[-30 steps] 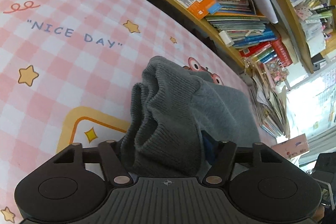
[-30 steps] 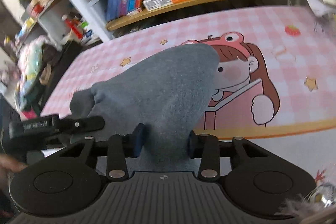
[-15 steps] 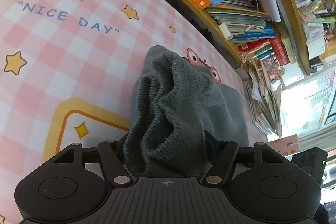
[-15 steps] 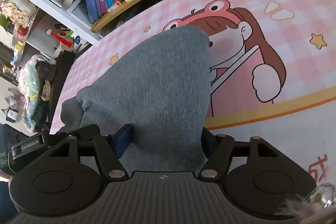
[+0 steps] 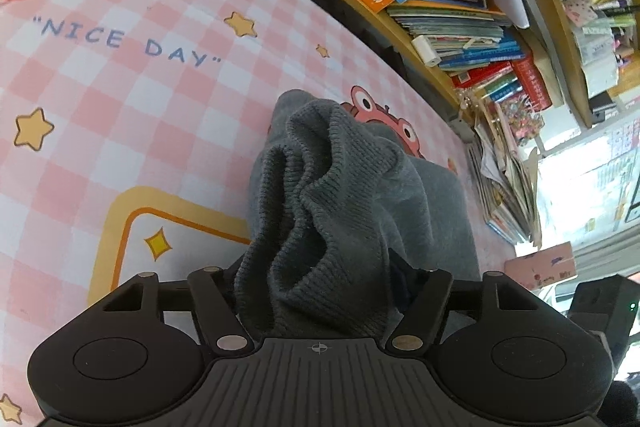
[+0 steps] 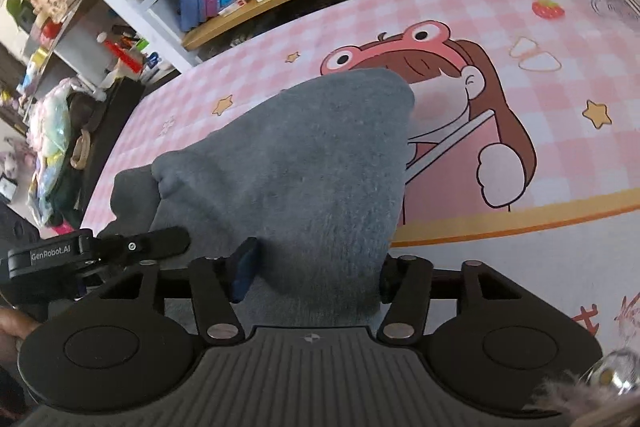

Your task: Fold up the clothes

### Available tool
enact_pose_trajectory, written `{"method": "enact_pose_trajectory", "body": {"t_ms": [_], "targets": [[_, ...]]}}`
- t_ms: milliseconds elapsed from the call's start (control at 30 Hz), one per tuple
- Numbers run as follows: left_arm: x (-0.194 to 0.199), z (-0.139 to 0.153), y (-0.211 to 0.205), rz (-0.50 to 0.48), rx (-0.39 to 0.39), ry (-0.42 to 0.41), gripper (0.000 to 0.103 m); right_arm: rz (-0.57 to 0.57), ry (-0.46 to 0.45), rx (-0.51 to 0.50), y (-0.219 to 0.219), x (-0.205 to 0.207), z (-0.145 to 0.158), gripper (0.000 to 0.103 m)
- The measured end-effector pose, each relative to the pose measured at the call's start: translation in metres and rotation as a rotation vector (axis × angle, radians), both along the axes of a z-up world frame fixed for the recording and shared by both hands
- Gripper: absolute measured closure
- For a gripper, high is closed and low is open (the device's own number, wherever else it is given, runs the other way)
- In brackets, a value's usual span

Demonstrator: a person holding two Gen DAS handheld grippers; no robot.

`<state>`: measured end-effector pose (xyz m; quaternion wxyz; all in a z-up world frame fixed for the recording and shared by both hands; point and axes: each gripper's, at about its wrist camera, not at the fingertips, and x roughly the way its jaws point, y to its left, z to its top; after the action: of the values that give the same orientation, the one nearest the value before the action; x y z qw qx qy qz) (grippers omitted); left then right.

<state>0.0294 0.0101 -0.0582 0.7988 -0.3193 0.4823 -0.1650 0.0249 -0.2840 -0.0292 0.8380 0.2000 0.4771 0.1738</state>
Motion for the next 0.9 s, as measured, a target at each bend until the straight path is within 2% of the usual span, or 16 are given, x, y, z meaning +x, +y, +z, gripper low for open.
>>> {"method": "enact_pose_trajectory", "body": {"t_ms": [133,300,367,600,900], "targets": [[0.0,-0.005,0.0,0.006,-0.025,0.01,0.035,-0.002,0.01,0.005,0.001,0.002,-0.003,0.045],[-0.003,0.001,-0.004,-0.001,0.003,-0.022,0.041,0.021,-0.028,0.013,0.004,-0.001,0.003,0.066],[-0.004,0.006,-0.005,-0.004,0.01,-0.048,0.042,0.027,-0.055,0.017,0.004,-0.004,0.007,0.069],[0.001,0.027,-0.006,-0.019,0.019,-0.152,0.042,0.036,-0.137,0.021,0.004,-0.001,0.024,0.069],[0.033,0.042,-0.011,-0.035,0.034,-0.217,0.042,0.044,-0.197,0.009,0.004,0.033,0.043,0.069]]}}
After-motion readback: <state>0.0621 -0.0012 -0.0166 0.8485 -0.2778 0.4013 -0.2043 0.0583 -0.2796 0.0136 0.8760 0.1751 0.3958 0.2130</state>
